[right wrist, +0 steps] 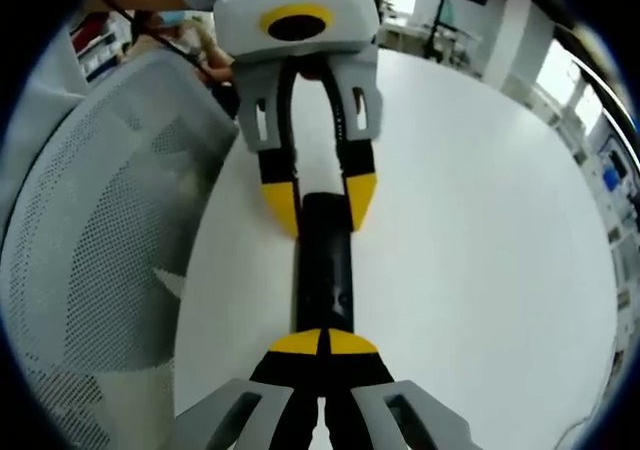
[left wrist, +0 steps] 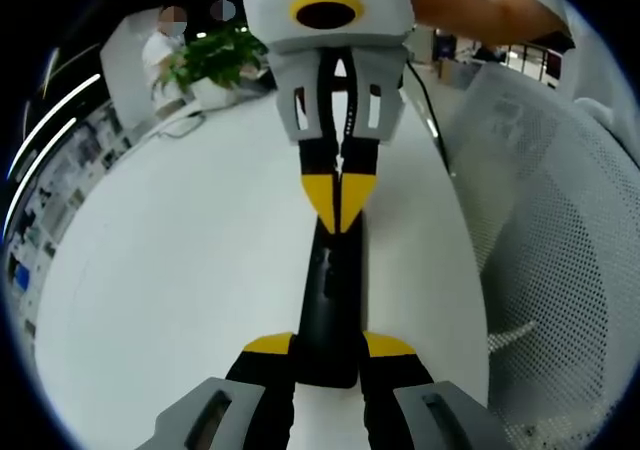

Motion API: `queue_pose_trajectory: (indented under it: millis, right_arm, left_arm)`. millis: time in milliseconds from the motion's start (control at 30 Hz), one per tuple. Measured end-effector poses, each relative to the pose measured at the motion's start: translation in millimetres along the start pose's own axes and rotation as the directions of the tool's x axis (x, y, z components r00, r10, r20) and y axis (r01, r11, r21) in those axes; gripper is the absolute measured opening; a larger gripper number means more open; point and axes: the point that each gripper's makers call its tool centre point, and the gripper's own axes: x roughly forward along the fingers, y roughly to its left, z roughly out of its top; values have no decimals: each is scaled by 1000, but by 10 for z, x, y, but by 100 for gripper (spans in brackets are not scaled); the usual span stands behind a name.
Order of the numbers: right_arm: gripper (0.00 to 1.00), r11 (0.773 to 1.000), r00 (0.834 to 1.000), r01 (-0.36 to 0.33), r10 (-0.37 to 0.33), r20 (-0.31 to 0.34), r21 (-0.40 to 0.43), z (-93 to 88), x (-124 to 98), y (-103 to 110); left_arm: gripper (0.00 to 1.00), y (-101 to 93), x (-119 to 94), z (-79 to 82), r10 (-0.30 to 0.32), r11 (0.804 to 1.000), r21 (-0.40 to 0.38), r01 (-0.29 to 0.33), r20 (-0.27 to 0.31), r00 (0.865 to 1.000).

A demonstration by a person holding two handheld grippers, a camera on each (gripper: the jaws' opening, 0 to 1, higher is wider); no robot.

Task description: Press the specified remote control buttons in sequence, fully releasing each button before pressing the next.

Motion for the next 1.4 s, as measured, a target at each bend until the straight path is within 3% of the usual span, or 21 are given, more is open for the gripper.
queue_pose_trajectory:
  millis: [533, 967, 1400]
  right_arm:
    - [0, 999, 1000, 12, -13, -4, -32, 6, -10, 16]
    - [0, 999, 1000, 10, -9, 22, -41, 130, -72, -73]
    - [0, 998, 1000, -20, 21, 8, -60, 172, 25, -115]
  left_arm:
    - [23, -6, 4, 8, 3, 1000, 7, -3, -8, 1000]
    - [23, -7, 11, 7, 3, 1000, 8, -3, -9, 1000]
    - [23, -7, 13, 2, 2, 1000, 6, -2, -6, 1000]
